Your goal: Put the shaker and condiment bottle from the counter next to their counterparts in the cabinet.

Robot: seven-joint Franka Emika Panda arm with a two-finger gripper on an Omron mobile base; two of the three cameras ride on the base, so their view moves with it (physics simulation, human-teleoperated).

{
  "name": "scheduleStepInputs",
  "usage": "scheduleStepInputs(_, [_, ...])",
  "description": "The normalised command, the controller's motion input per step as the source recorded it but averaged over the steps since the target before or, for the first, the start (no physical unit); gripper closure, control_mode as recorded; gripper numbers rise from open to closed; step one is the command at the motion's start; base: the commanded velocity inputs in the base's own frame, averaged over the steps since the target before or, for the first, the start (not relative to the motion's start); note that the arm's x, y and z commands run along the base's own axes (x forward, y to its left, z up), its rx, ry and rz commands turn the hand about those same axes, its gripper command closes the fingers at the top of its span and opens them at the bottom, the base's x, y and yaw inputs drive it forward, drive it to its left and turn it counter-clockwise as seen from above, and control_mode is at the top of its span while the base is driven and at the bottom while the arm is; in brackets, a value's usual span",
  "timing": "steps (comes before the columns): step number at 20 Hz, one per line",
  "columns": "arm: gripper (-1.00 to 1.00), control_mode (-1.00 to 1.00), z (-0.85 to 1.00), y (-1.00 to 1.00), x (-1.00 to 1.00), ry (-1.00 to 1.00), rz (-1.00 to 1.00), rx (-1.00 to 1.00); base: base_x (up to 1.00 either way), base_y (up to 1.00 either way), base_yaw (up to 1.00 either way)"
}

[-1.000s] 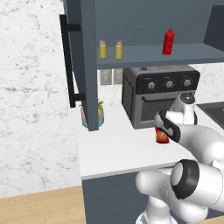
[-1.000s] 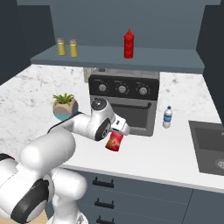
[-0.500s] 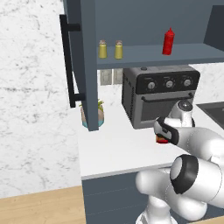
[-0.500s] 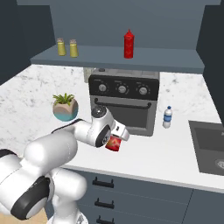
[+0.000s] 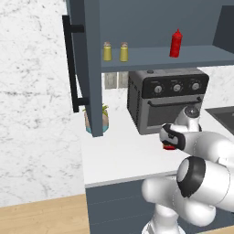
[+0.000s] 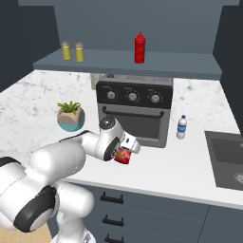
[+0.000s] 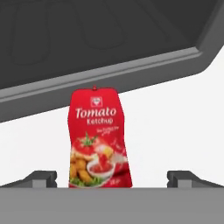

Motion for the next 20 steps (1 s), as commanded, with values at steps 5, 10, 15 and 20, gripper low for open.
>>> scheduleStepInputs(5, [-1.00,-1.00,-0.11,0.00,0.17,0.02,0.00,0.00,0.00,0.00,0.00])
scheduleStepInputs(10, [-1.00,-1.00,-0.13,0.00,0.12,0.05,0.00,0.00,0.00,0.00,0.00])
scheduleStepInputs(15, [-1.00,-1.00,-0.12,0.00,0.10,0.07,0.00,0.01,0.00,0.00,0.00])
scheduleStepInputs(20, [-1.00,-1.00,-0.12,0.00,0.25,0.09,0.01,0.01,0.00,0.00,0.00])
